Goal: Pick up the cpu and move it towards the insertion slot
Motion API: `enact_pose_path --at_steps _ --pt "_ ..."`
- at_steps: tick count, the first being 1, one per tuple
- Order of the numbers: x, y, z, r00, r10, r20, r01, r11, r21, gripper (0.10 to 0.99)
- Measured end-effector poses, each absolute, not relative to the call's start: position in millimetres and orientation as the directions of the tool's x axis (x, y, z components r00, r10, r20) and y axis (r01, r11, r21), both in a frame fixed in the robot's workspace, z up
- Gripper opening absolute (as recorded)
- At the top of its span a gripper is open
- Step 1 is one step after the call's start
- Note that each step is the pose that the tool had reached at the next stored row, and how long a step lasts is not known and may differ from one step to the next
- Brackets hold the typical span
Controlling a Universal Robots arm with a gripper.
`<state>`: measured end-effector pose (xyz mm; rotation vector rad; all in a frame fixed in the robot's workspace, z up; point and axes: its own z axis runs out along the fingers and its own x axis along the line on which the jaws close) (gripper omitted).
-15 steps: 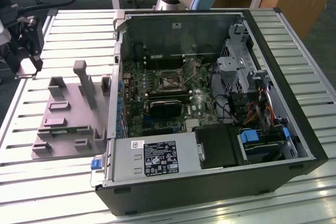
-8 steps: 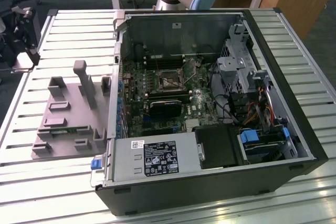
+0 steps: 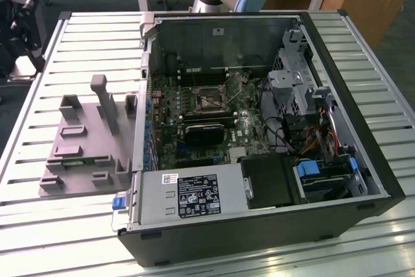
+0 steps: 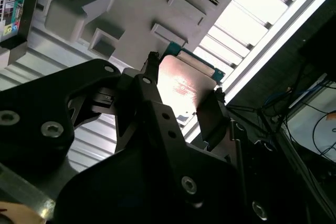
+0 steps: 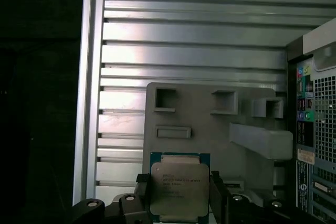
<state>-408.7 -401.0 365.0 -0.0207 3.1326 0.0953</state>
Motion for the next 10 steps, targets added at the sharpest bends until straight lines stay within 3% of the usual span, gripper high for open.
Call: enact_pose_path --at_steps 10 --pt "-409 -400 388 -1.0 -0.013 -0.009 -0.013 0.998 0.061 0.537"
